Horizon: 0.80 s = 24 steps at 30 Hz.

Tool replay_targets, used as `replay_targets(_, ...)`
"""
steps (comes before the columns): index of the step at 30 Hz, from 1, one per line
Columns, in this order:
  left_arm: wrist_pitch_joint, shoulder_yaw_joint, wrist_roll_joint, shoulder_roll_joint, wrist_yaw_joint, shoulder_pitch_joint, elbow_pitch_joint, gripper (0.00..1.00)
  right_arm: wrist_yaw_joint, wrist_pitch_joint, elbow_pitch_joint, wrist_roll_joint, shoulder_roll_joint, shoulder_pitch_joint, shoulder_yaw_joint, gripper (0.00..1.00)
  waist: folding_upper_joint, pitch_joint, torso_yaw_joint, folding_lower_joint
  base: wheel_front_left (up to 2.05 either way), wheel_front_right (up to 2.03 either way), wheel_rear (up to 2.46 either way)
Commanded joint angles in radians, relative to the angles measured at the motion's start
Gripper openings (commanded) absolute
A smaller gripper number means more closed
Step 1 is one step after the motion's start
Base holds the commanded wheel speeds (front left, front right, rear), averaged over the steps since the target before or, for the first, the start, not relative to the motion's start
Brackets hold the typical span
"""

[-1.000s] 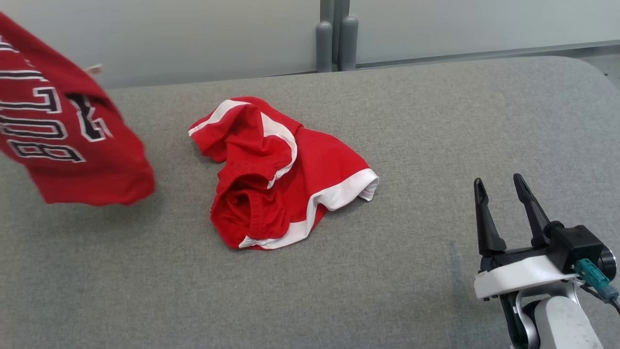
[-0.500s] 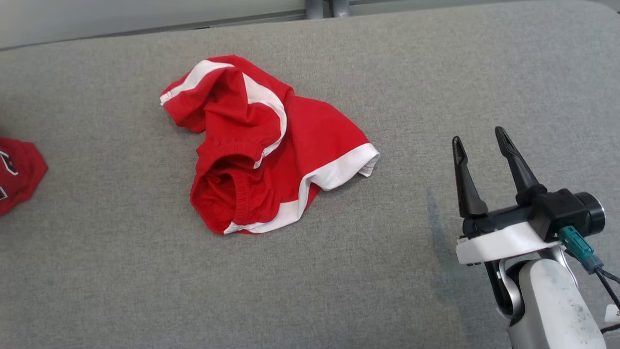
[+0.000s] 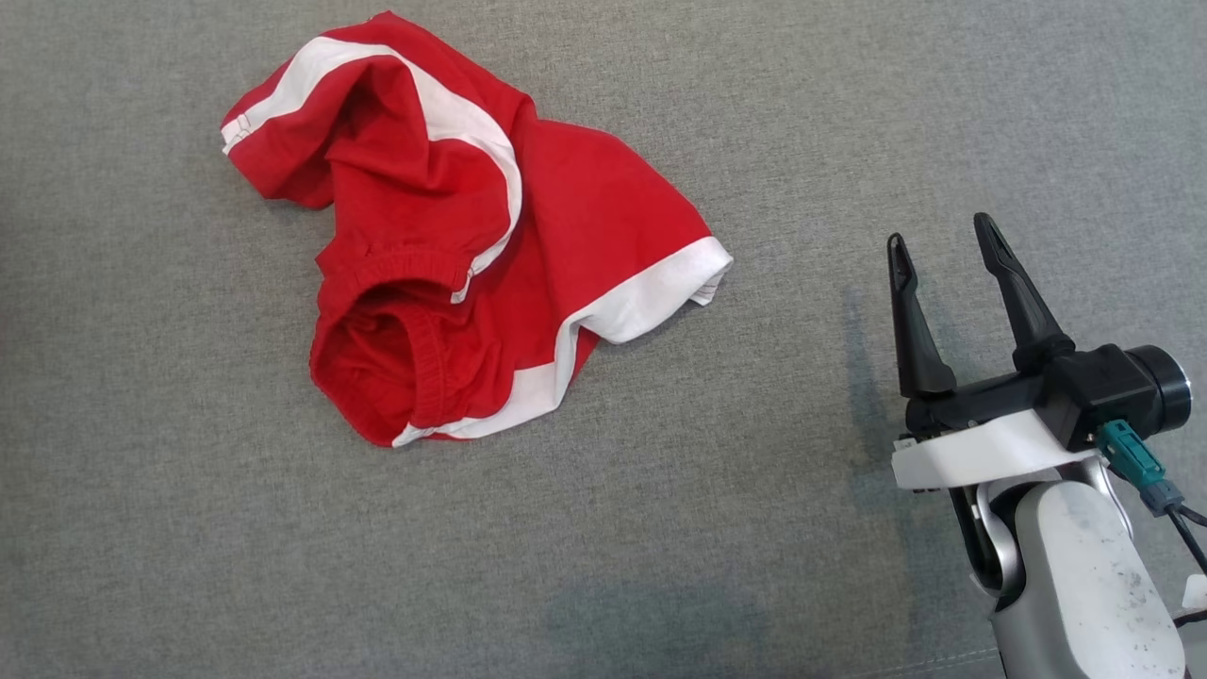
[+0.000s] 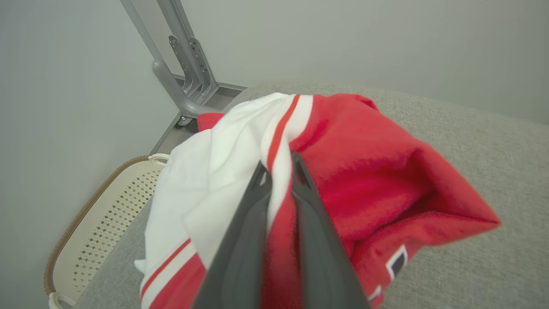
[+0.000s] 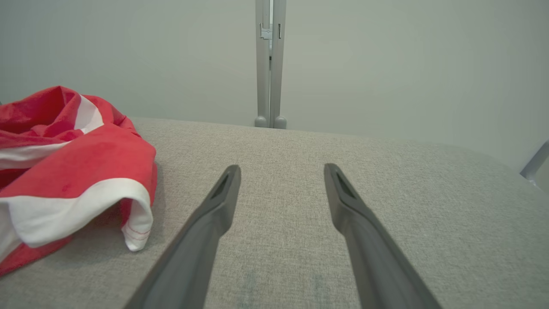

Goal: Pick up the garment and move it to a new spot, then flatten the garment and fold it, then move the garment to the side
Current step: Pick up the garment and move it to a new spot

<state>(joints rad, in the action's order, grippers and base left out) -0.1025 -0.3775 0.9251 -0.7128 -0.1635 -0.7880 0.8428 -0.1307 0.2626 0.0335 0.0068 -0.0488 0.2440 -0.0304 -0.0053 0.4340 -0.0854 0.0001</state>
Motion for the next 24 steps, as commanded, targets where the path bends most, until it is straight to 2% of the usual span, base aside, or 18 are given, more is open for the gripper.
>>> replay_targets(1,-0.008,0.0,0.002,0.008,0.015,-0.007,0.029,0.71,0.0,0.003,0.003,0.009,-0.003,0.014,-0.001,1.0,0.0053,-0.007,0.008,-0.0001,0.0,0.0,0.0)
replay_targets(2,-0.012,-0.003,0.002,0.015,0.021,-0.006,0.038,1.0,0.0,0.003,0.005,0.009,-0.003,0.014,-0.001,1.0,0.0053,-0.012,0.013,-0.0001,0.0,0.0,0.0)
replay_targets(13,-0.072,-0.039,-0.035,0.024,0.081,-0.039,0.027,1.0,0.0,0.003,0.024,0.019,-0.003,-0.016,0.013,1.0,0.0053,-0.126,0.061,-0.0001,0.0,0.0,0.0)
replay_targets(18,-0.086,-0.075,-0.057,0.055,0.105,-0.027,-0.066,1.0,0.0,0.003,0.042,0.028,-0.003,-0.048,0.021,1.0,0.0053,-0.213,0.088,-0.0001,0.0,0.0,0.0)
replay_targets(24,-0.086,-0.123,-0.091,0.083,0.1,0.009,-0.202,1.0,0.0,0.003,0.055,0.041,-0.003,-0.084,0.018,1.0,0.0053,-0.282,0.095,-0.0001,0.0,0.0,0.0)
